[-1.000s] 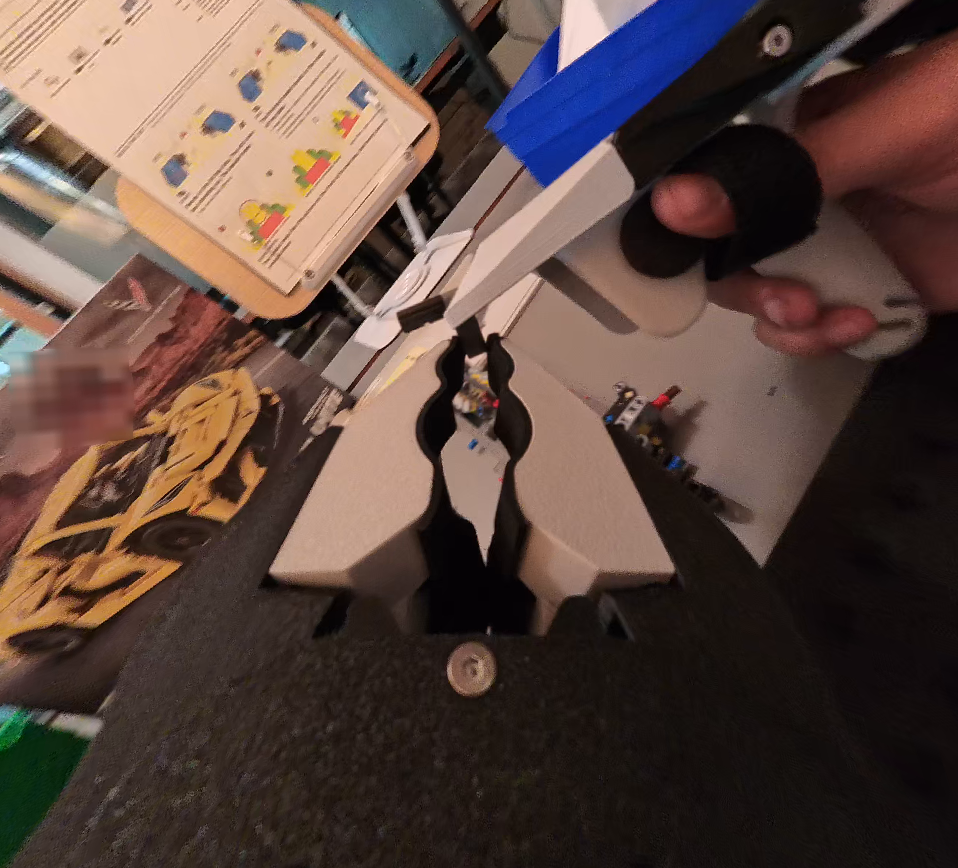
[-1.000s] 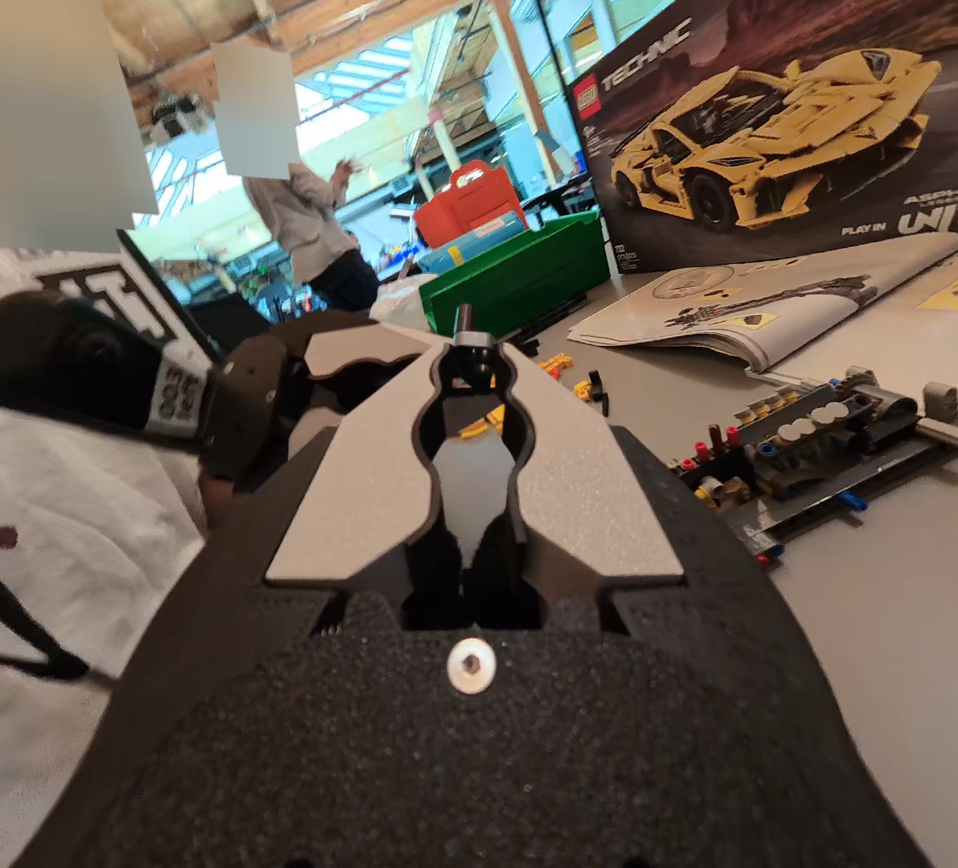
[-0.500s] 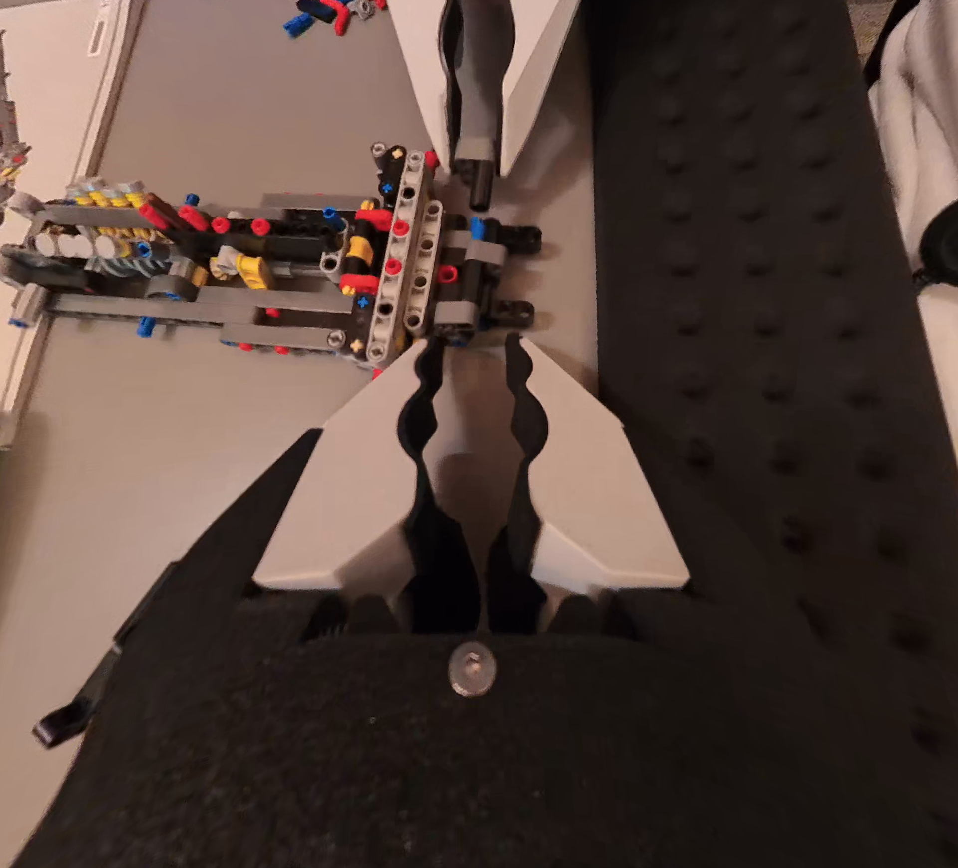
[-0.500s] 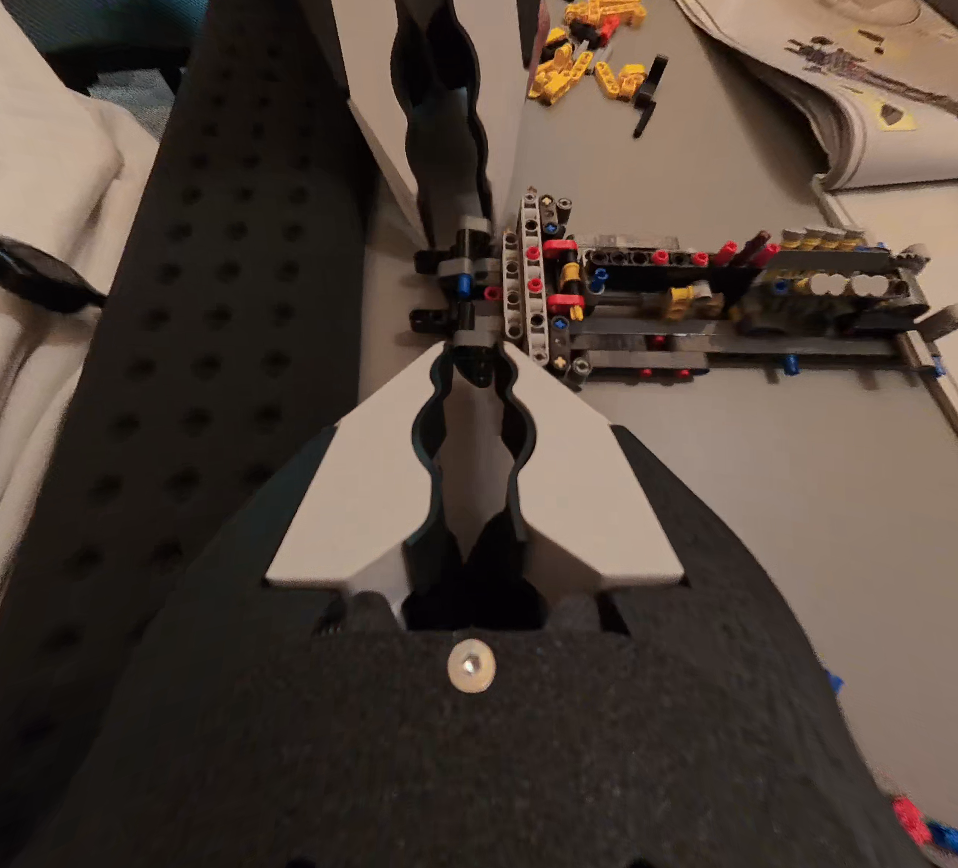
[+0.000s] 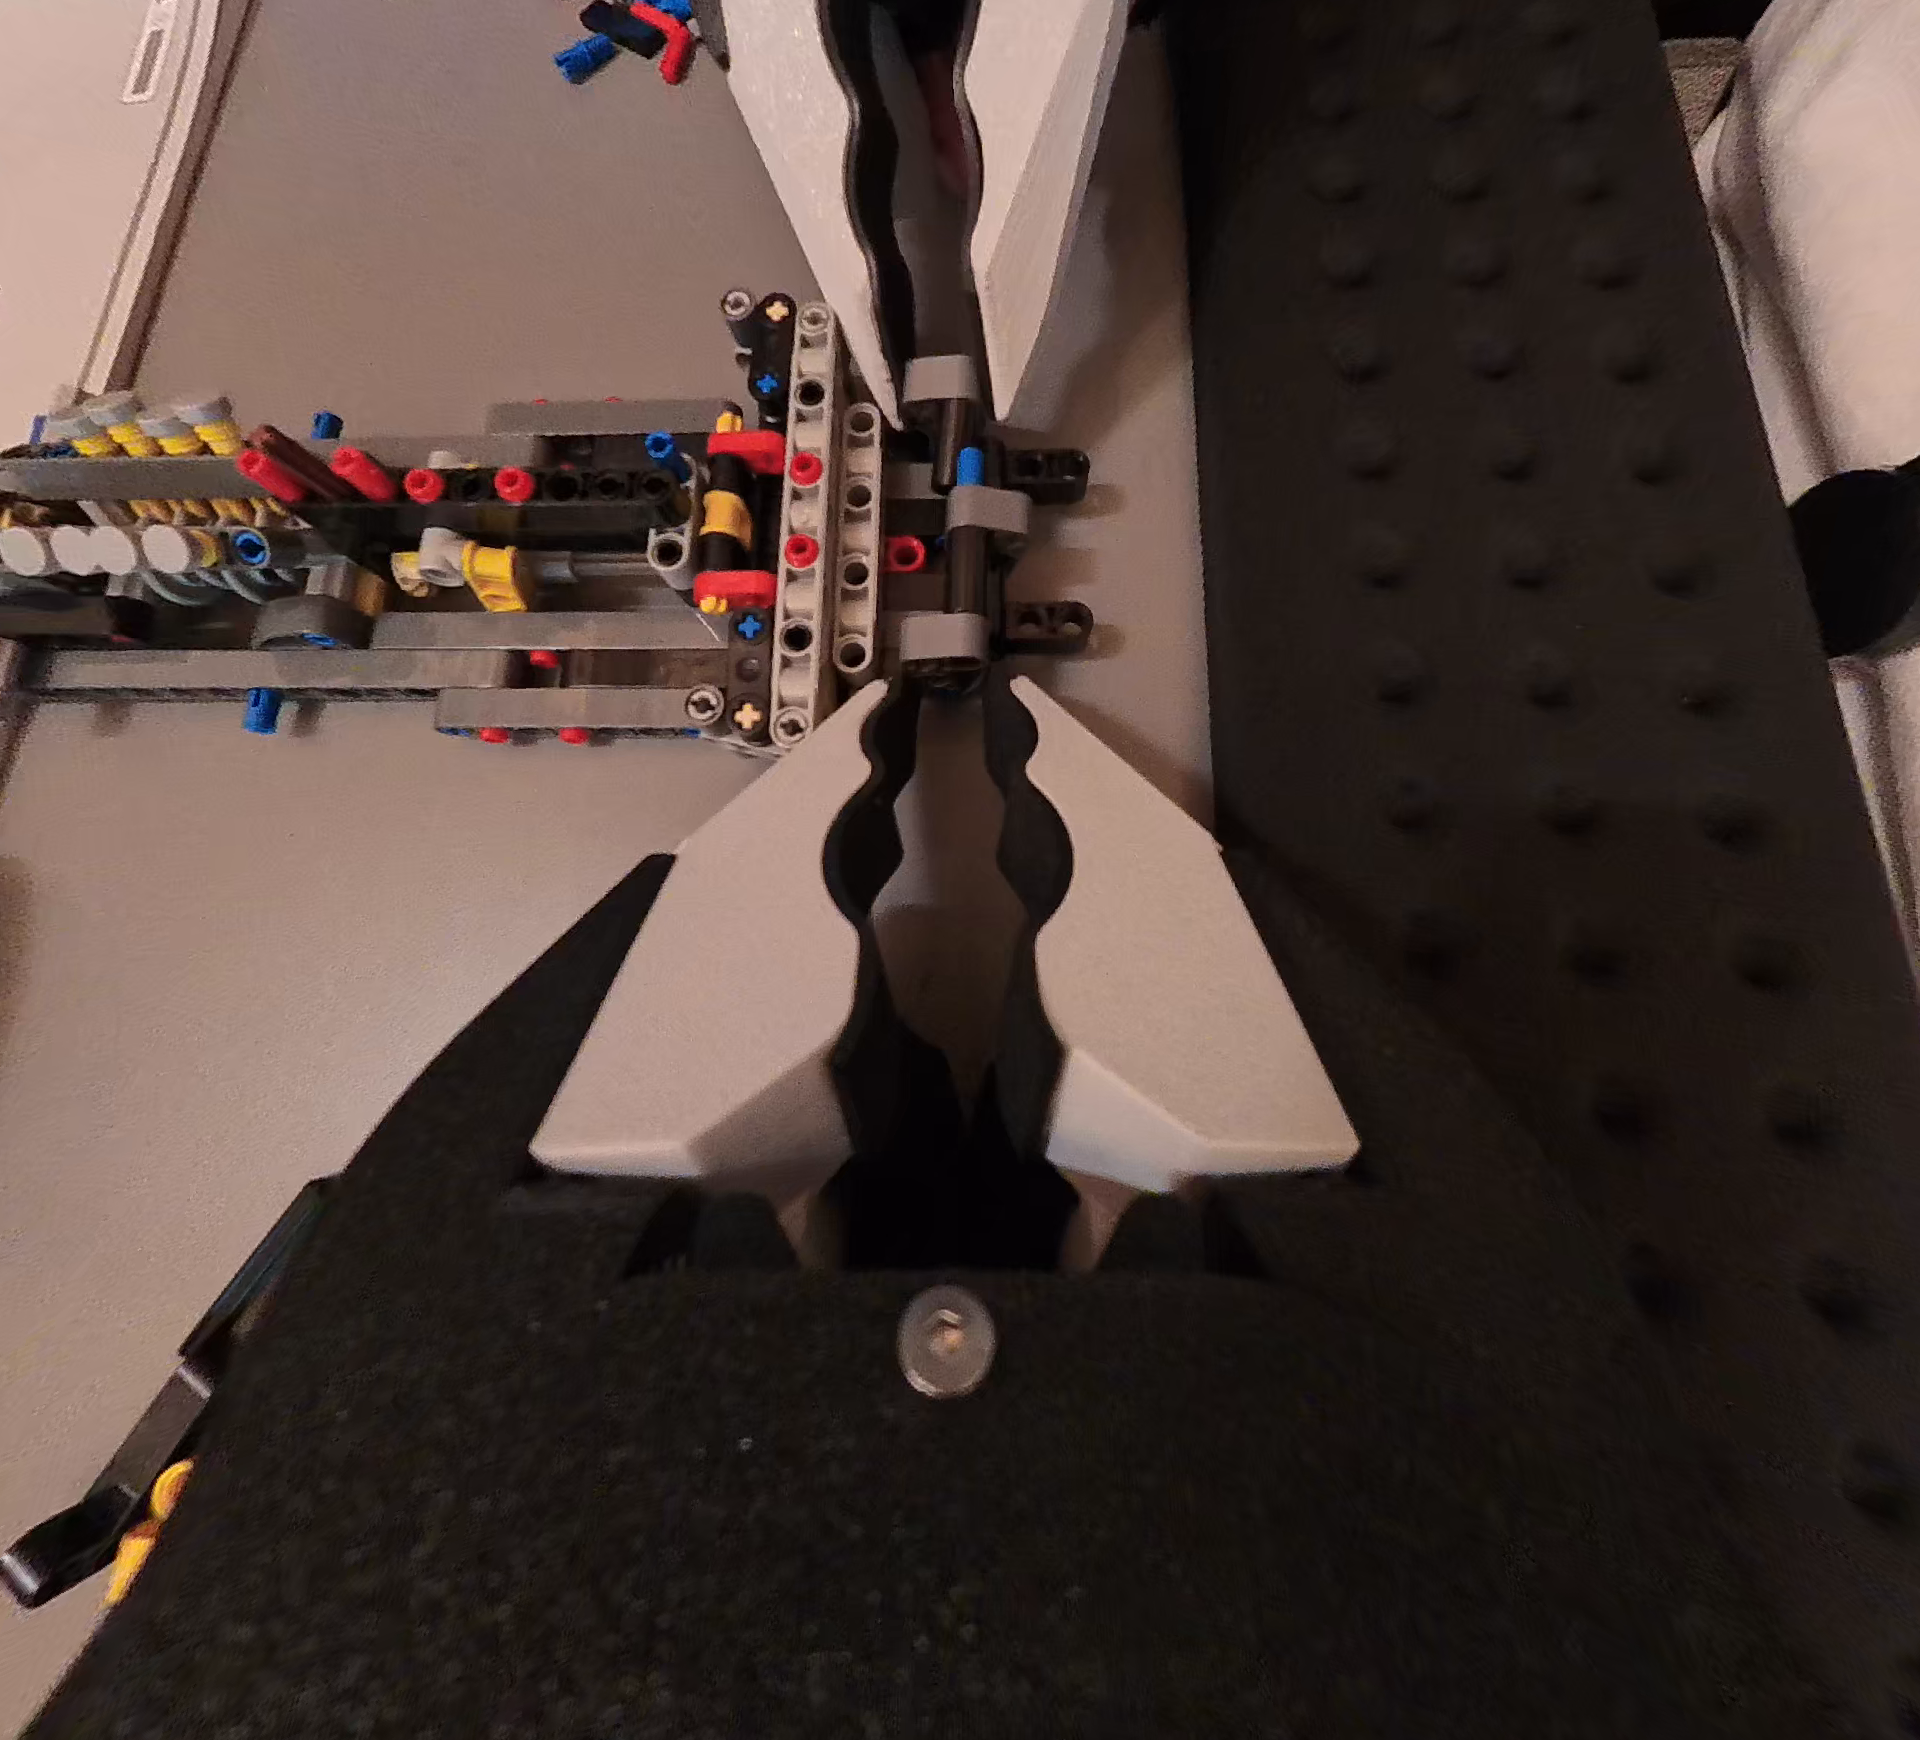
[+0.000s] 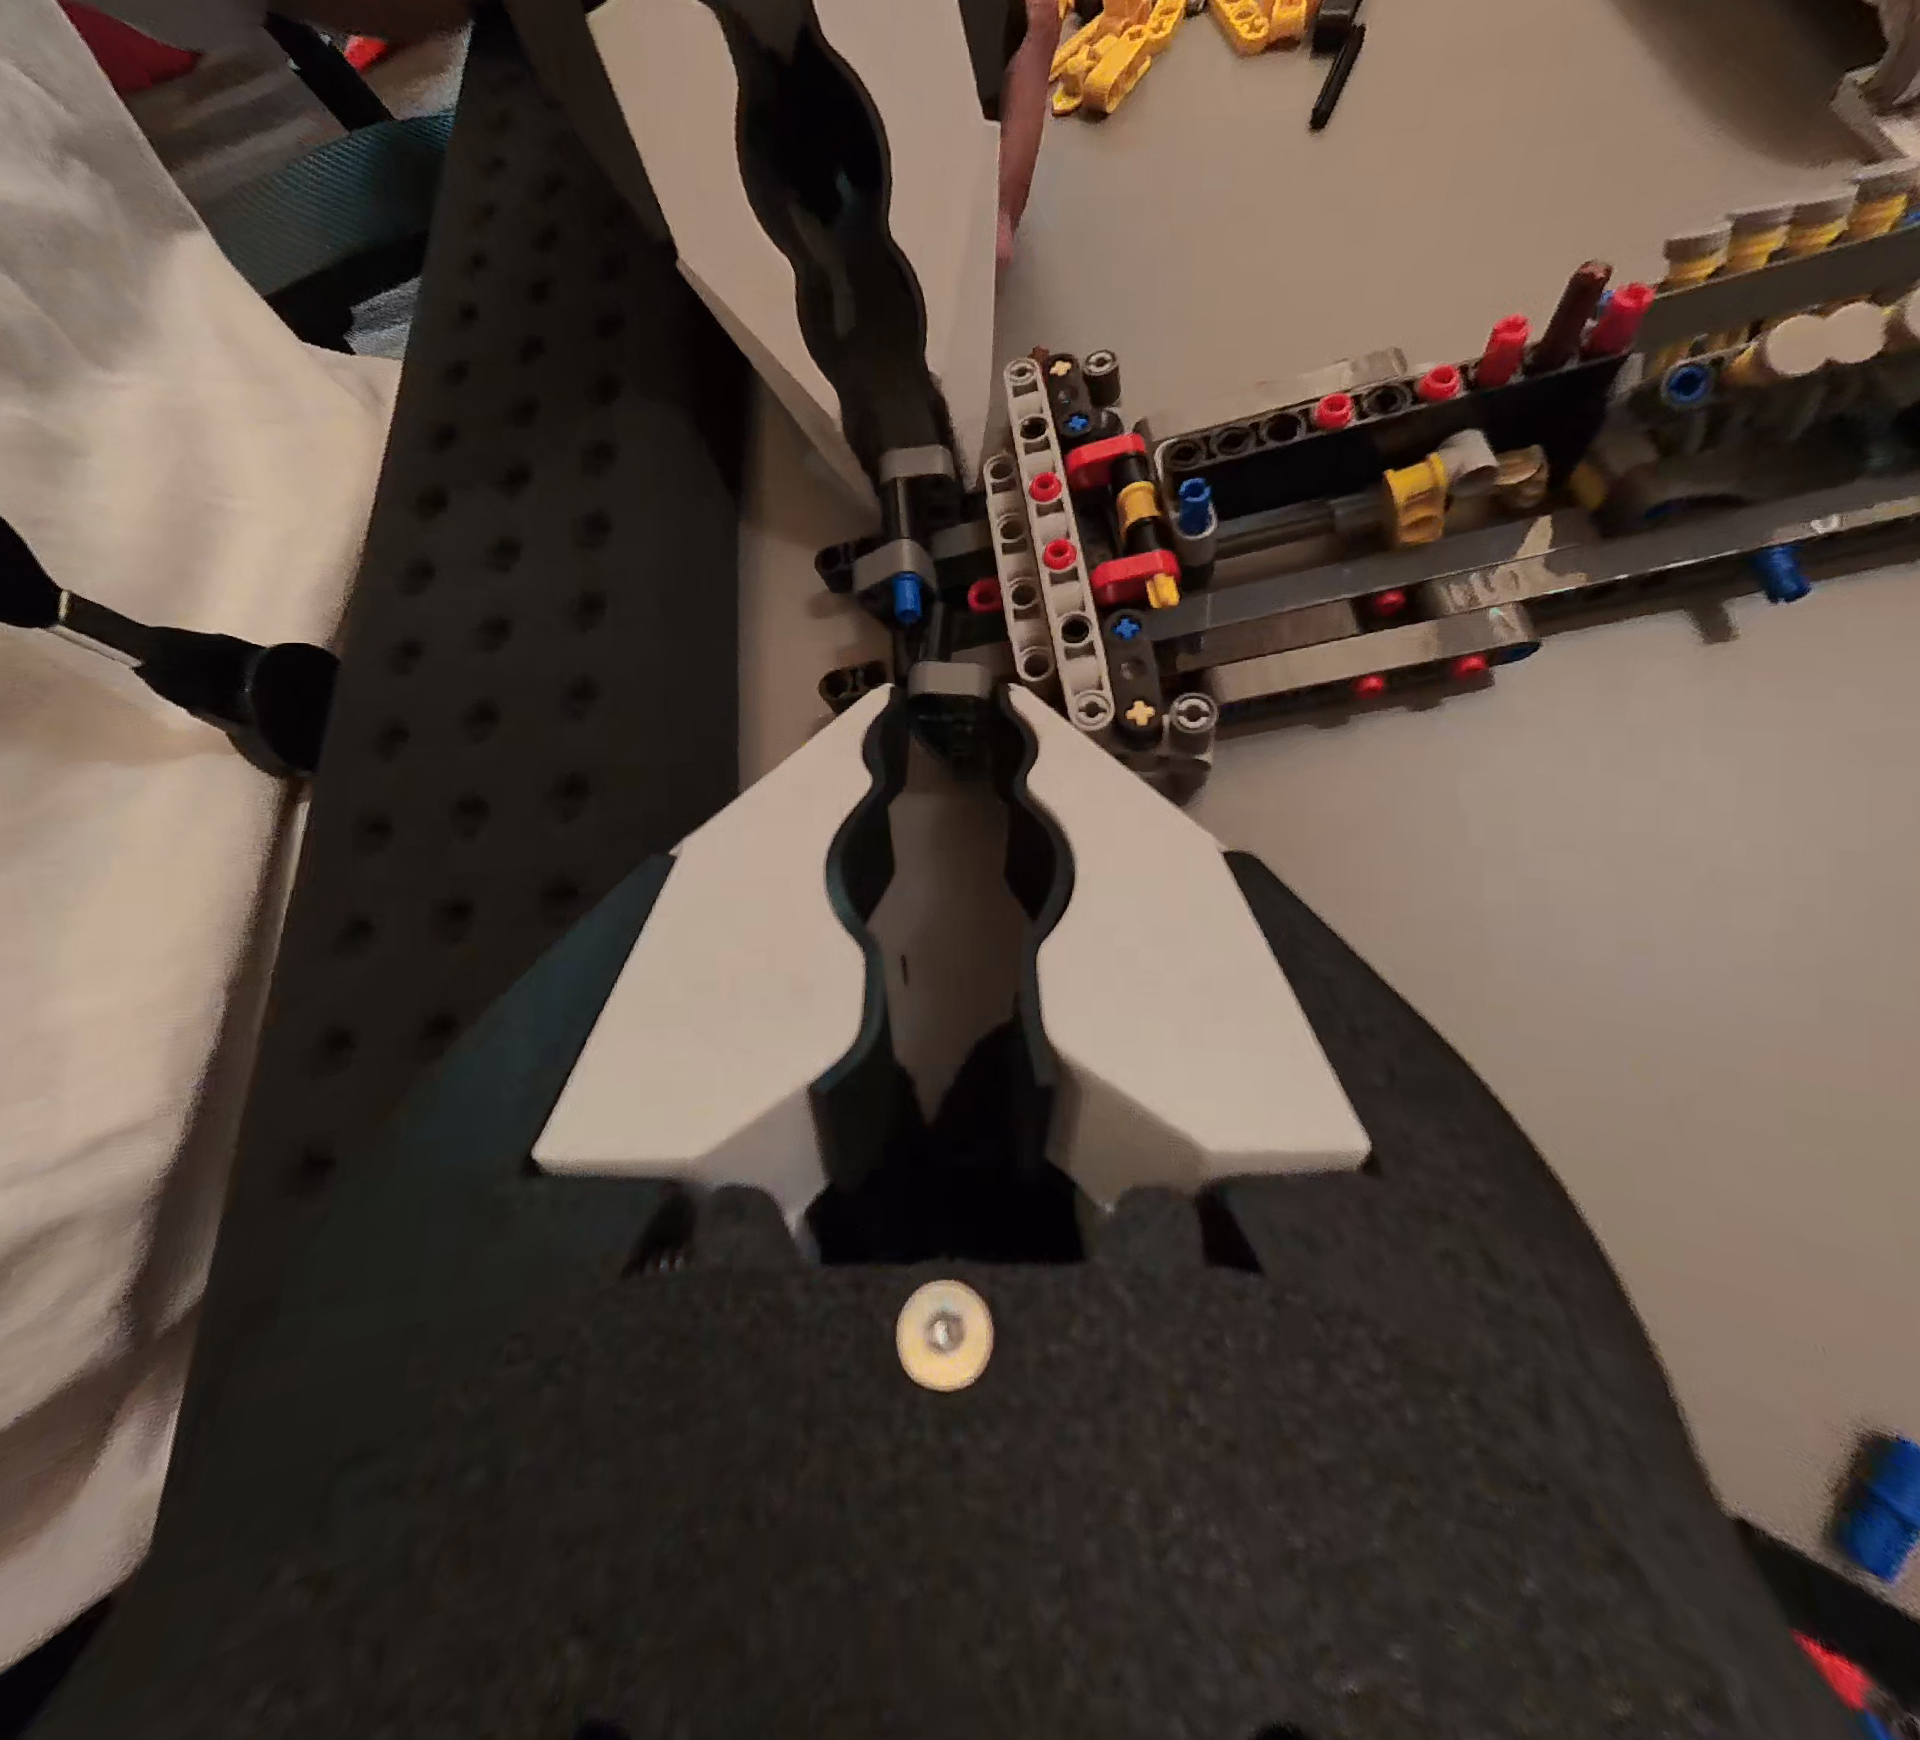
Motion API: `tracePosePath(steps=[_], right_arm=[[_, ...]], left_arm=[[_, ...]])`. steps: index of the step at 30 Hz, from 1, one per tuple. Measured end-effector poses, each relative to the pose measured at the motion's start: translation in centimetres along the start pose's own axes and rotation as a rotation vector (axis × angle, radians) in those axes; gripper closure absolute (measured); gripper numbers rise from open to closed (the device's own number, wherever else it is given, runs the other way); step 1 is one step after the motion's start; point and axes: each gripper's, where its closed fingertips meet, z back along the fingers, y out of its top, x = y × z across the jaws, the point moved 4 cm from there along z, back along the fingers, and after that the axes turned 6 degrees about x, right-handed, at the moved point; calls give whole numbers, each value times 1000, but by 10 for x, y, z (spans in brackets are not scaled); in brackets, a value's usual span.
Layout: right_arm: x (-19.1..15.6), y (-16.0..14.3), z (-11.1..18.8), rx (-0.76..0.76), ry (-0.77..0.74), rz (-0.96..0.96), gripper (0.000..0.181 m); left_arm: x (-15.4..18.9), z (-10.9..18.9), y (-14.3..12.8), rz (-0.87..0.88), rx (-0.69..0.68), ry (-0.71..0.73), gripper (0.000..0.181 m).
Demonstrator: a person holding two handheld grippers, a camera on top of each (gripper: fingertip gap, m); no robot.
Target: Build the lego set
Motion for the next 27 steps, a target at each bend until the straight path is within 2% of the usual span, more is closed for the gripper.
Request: tracePosePath(steps=[5,9,14,17,20,24,27], right_arm=[[1,0,-2,-19,32,43,167],[3,0,2,-22,39,64,167],[-8,15,15,104,67,85,167],[-11,21,24,206,51,47,167],[-14,18,31,269,48,21,167],[-12,18,39,299,33,37,167],[-13,12,39,257,60,25,167]], left_arm=[[3,6,1,-5,19,-9,157],[-1,16,8,2,37,25,155],[-7,18,16,-80,-67,85,150],[2,12,26,-76,-68,33,154],[4,2,27,-104,-134,28,157],[5,-11,22,-90,-245,-46,163],[5,-17,23,-118,-304,-69,167]])
